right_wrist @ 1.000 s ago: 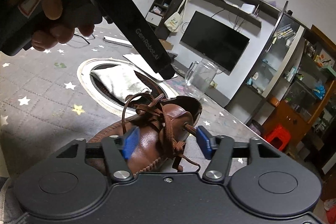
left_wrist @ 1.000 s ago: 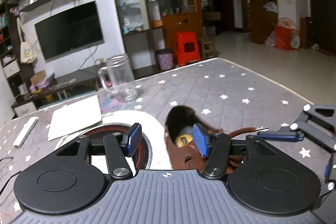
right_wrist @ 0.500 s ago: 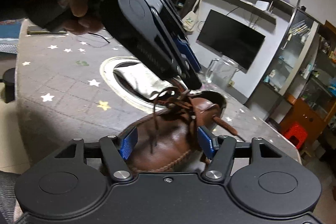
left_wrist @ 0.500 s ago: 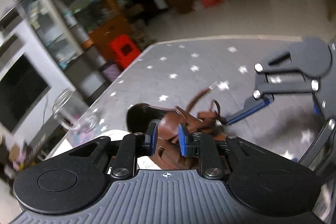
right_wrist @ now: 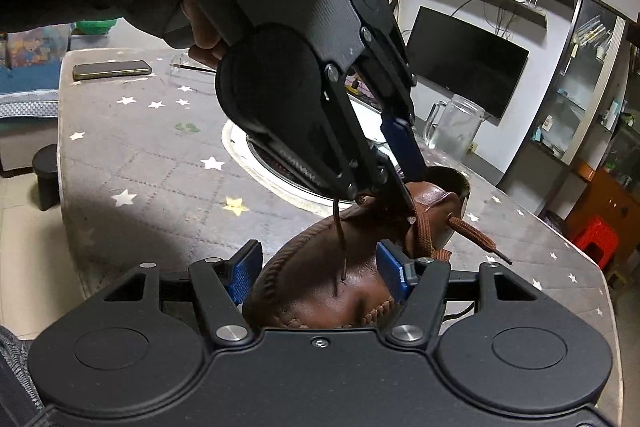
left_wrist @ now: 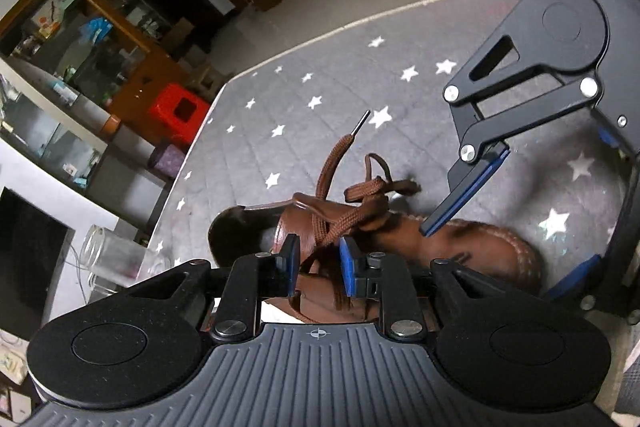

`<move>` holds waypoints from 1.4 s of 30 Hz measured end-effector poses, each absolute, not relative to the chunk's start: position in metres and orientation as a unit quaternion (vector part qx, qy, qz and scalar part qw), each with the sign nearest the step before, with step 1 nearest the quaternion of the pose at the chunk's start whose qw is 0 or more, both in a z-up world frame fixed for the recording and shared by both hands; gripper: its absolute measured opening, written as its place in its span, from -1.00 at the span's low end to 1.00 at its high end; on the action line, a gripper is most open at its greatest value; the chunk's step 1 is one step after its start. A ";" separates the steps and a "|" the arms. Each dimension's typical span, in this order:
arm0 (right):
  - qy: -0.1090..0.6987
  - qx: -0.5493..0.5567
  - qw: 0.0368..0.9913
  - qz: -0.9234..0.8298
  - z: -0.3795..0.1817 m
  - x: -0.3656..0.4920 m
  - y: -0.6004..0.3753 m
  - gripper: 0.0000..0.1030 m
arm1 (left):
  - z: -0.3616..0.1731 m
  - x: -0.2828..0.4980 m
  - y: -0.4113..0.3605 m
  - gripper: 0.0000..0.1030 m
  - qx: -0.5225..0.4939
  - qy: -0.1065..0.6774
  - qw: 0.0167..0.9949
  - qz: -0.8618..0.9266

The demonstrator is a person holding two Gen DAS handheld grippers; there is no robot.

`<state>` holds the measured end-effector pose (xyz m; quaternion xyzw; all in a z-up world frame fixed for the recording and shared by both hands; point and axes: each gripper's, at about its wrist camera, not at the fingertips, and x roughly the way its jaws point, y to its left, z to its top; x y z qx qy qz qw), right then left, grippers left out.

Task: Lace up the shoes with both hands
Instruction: 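Tug the lace tight over the shoe tongue with the left gripper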

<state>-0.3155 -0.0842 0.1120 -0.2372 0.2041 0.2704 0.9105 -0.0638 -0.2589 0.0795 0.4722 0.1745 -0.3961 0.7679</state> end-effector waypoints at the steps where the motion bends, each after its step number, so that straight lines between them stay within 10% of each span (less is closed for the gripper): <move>1: 0.206 -0.236 0.910 0.271 0.112 -0.315 -0.084 0.28 | 0.079 -0.064 -0.259 -0.75 0.470 0.172 0.769 -0.397; 26: 0.226 -0.236 0.905 0.271 0.098 -0.315 -0.073 0.40 | 0.154 -0.040 -0.249 -0.96 0.079 0.231 0.868 -0.433; 42: 0.234 -0.185 0.914 0.274 0.101 -0.293 -0.080 0.40 | 0.140 -0.055 -0.252 -0.94 0.271 0.226 0.828 -0.436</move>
